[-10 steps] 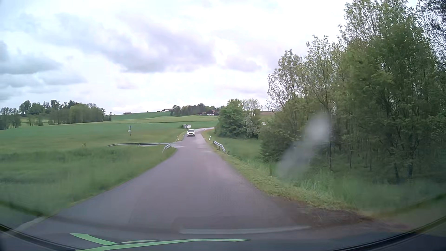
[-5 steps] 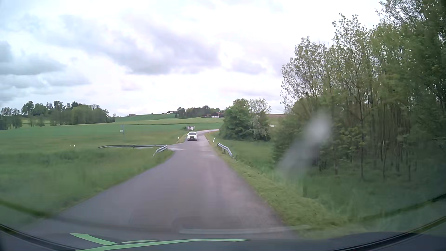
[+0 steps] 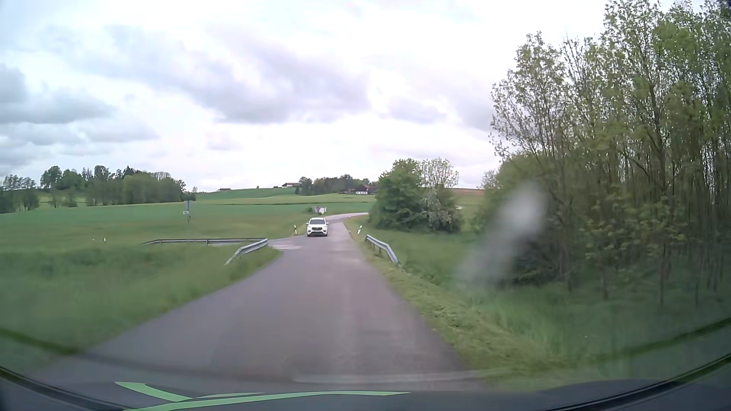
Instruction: Follow the waypoints while adhering to traffic rules and regulations
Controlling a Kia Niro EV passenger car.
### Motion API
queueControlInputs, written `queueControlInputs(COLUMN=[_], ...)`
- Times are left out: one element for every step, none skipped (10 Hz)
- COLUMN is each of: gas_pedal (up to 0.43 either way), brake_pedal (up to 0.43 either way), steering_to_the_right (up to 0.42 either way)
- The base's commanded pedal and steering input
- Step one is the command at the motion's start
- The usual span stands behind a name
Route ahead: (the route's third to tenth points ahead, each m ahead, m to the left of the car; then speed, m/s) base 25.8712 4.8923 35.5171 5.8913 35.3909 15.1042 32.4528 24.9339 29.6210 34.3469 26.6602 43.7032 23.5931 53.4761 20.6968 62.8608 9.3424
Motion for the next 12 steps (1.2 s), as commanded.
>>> queueControlInputs(gas_pedal=[0.000,0.000,0.000,0.000,0.000,0.000,0.000,0.000,0.000,0.000,0.000,0.000], brake_pedal=[0.299,0.299,0.299,0.299,0.299,0.299,0.299,0.299,0.299,0.299,0.299,0.299], steering_to_the_right=[-0.021,-0.019,-0.018,-0.016,-0.015,-0.014,-0.014,-0.013,-0.010,-0.006,-0.002,0.005])
